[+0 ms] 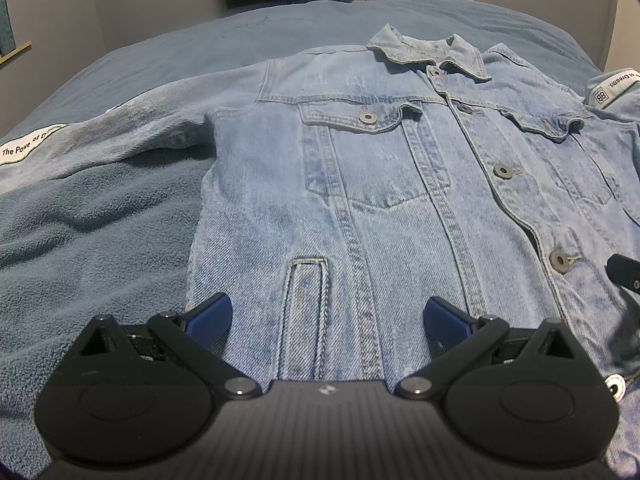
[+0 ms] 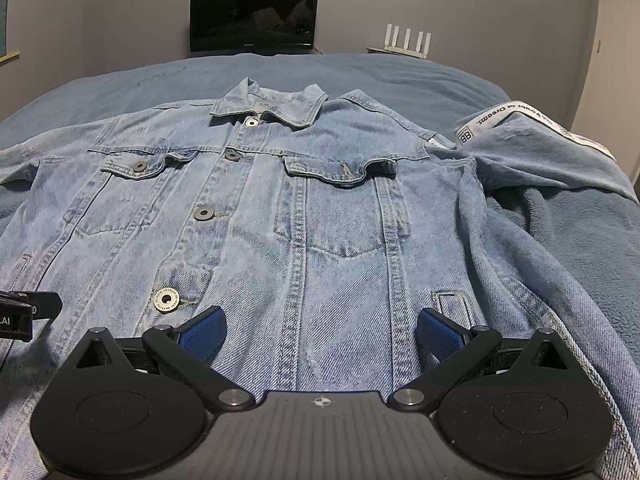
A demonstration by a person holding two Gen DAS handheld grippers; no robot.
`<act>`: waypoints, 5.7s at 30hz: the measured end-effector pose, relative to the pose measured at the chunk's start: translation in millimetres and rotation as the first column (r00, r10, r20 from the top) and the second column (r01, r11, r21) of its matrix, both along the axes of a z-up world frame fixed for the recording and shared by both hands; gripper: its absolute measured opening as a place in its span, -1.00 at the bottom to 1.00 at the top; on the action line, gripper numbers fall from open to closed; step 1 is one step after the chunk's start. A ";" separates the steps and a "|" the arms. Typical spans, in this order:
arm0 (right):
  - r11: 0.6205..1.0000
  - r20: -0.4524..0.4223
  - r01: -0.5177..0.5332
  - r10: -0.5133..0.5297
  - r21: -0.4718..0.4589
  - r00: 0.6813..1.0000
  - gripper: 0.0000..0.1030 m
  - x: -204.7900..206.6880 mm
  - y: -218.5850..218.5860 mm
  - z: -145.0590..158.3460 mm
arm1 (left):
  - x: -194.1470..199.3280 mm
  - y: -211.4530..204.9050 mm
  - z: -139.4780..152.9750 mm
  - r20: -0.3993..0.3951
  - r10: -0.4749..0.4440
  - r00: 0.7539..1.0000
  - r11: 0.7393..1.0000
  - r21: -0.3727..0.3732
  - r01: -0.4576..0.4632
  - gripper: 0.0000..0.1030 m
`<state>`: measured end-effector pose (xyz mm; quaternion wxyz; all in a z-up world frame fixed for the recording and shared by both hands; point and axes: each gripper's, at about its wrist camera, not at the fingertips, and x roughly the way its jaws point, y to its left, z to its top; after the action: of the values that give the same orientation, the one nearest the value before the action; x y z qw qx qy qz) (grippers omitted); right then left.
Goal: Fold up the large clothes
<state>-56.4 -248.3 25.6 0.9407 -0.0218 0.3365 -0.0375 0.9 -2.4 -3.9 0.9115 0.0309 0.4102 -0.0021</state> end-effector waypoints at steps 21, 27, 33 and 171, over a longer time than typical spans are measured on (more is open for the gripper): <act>1.000 -0.003 0.000 0.000 -0.002 1.000 1.00 1.1 0.0 -0.6 | 0.3 0.0 0.1 -0.002 0.000 1.000 1.000 0.002 0.000 1.00; 1.000 -0.003 0.000 0.000 -0.002 1.000 1.00 1.5 -0.2 0.1 | 0.4 -0.3 -1.8 -0.003 0.000 1.000 1.000 0.003 0.000 1.00; 1.000 0.066 0.005 -0.006 0.015 0.998 1.00 -5.5 -5.0 16.6 | -0.1 -1.0 -6.3 -0.009 -0.003 1.000 1.000 0.012 0.003 1.00; 0.925 0.088 -0.228 0.212 0.303 0.973 0.17 119.4 17.6 12.8 | 7.1 54.0 29.9 0.251 0.051 0.967 0.997 -0.061 -0.036 1.00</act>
<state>63.0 -230.7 38.4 0.9392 0.0900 0.3084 0.1212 8.0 51.6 25.9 0.9566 -0.0038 0.2911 0.0102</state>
